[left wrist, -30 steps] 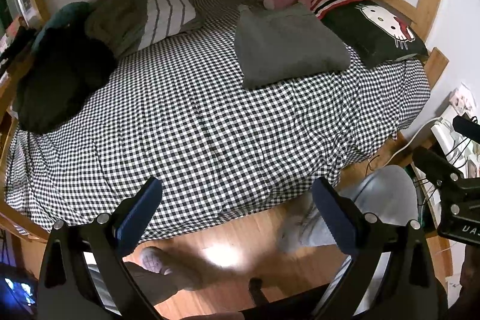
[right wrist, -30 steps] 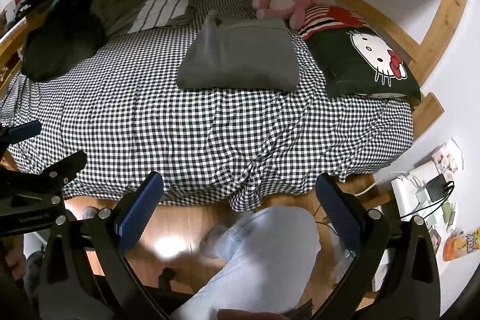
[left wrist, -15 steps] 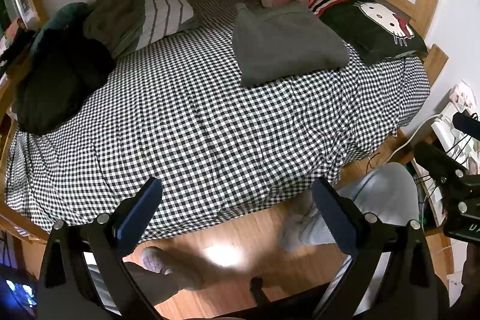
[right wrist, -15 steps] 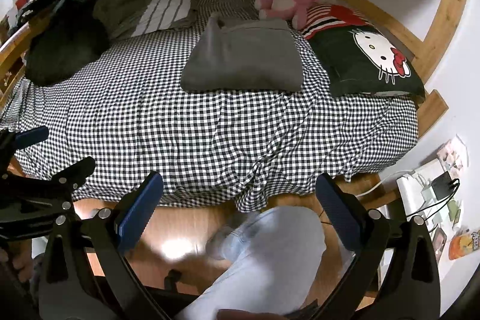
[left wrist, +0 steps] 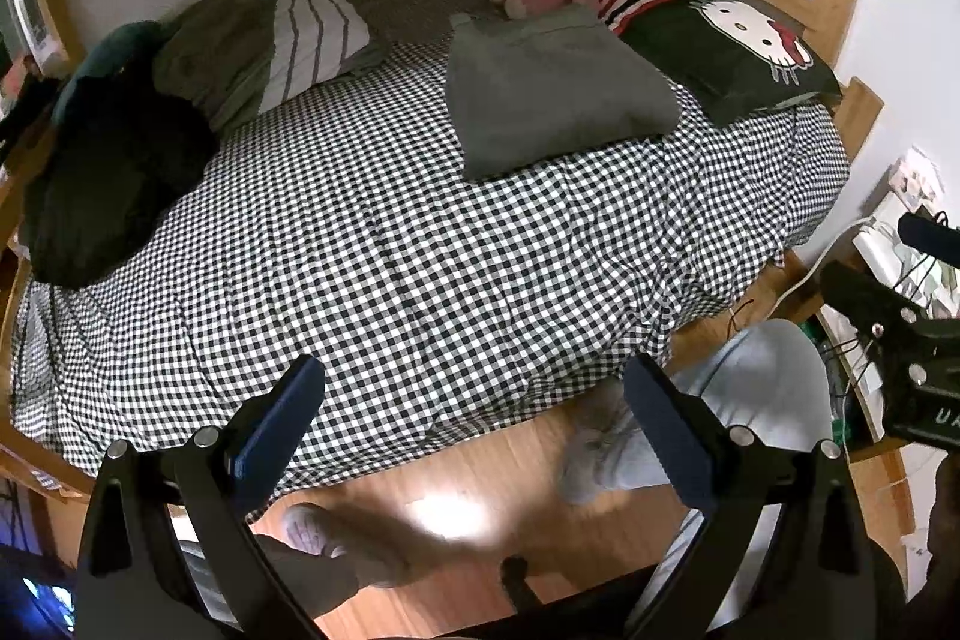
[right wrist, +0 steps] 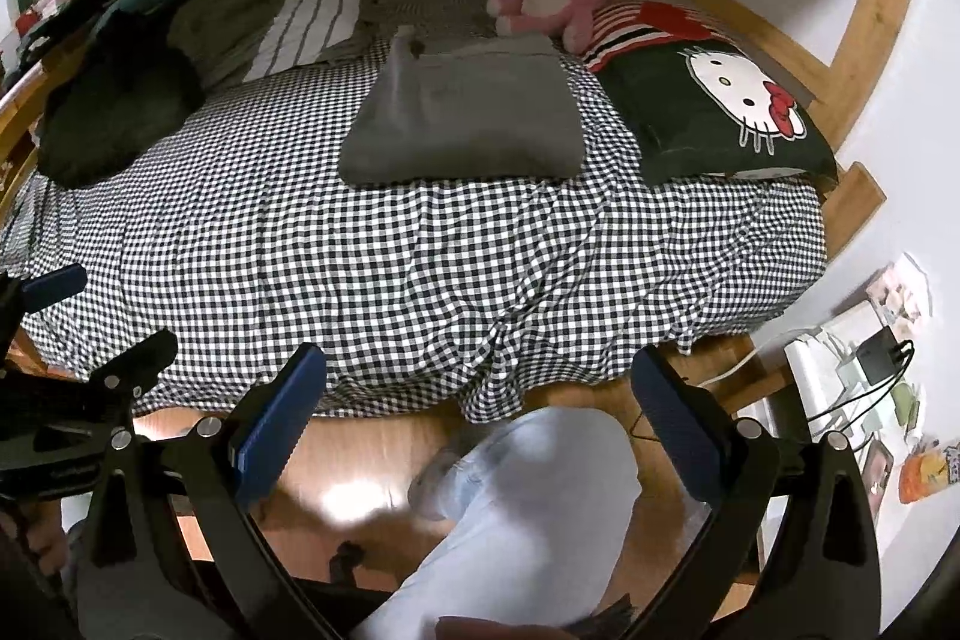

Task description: Fold large clothes

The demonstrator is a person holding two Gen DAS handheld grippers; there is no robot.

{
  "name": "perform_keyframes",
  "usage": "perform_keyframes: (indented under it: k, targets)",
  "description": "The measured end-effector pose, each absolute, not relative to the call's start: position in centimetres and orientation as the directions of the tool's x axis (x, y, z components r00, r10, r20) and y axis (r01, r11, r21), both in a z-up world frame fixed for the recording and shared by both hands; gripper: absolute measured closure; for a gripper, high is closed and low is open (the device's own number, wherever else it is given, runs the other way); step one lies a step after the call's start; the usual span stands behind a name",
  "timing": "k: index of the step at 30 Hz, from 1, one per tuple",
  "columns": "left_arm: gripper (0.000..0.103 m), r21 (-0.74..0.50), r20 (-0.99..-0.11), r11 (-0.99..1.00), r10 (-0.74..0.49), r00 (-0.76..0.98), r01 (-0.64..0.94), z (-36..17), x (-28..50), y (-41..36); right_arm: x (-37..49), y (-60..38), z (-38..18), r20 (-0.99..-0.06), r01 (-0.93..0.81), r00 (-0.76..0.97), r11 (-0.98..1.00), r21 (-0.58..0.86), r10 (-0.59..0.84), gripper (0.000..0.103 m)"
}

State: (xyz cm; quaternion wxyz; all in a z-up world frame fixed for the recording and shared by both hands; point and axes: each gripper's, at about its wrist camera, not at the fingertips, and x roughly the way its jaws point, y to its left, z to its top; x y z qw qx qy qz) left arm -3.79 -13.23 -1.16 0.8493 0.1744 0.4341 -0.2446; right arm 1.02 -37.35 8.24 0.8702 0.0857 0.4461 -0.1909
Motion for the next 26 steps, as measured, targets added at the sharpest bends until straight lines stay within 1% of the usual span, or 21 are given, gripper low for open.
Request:
perform_keyframes:
  k: [12,26]
  targets:
    - [0.004,0.114,-0.807,0.819,-0.254,0.533,0.562,-0.99,-4.31,-13.69,0.92,-37.57,7.87,-0.813,0.417,0.521,0.909,-0.025,-0.261,0.003]
    - [0.004,0.108,-0.816,0.813,-0.256,0.518,0.572,-0.85,-4.4,-13.61,0.73,-37.75,8.04,-0.811,0.408,0.526,0.913,-0.022,-0.255,0.003]
